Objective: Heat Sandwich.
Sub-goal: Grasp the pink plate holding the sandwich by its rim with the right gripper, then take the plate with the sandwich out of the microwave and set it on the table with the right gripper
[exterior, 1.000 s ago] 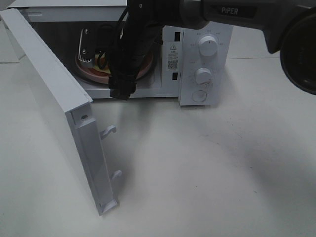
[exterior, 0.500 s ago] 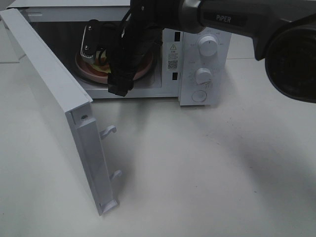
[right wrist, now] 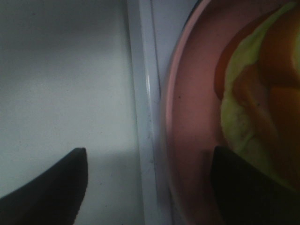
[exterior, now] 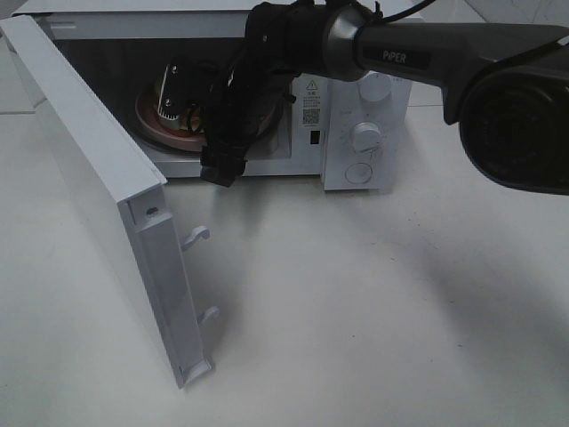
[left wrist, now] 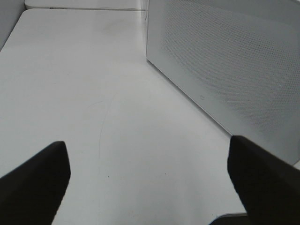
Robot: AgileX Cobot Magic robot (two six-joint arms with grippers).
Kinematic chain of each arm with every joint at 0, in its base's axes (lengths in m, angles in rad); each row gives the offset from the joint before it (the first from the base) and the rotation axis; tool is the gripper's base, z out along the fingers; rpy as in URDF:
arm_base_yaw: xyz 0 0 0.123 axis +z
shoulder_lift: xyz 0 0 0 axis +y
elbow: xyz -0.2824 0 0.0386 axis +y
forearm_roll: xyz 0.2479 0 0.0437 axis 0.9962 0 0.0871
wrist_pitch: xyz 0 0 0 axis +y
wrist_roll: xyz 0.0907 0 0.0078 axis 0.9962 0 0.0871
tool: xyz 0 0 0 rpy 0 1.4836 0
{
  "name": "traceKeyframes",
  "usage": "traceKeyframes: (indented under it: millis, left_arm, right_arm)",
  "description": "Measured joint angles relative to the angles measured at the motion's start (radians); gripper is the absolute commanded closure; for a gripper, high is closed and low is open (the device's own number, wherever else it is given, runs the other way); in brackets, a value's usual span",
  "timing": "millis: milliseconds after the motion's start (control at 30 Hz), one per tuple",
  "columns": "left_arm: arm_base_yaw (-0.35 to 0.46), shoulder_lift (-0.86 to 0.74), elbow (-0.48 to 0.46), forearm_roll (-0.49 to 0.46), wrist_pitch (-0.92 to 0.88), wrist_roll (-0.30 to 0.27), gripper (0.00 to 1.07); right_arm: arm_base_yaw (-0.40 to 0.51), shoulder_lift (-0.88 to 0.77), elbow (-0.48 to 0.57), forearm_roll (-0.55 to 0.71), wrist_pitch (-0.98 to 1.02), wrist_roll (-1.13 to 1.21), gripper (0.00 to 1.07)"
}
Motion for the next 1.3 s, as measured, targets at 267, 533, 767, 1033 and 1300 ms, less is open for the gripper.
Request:
traceKeyframes:
  millis: [267,533,767,1033,1300]
  left_arm:
    - [0.0,0.0,0.0,0.0,0.0,0.0,0.23]
    - [0.0,0.0,0.0,0.0,0.0,0.0,0.23]
    - [0.0,0.0,0.0,0.0,0.0,0.0,0.23]
    - [0.0,0.0,0.0,0.0,0.0,0.0,0.23]
    - [0.0,0.0,0.0,0.0,0.0,0.0,0.23]
  right_arm:
    - [0.0,0.023,-0.001,0.025,-0.01,-0.027,0.36]
    - [0.0,0.034,-0.003,0.035,-0.031,-0.044,0.36]
    - [0.0,0.036,-0.003,0.036,-0.043,-0.046,0.44]
    - [0.0,0.037,-0.011,0.036,-0.058,-0.062,0.85]
    - [0.0,0.037,-0.012,0.025,-0.075,-0.141,1.07]
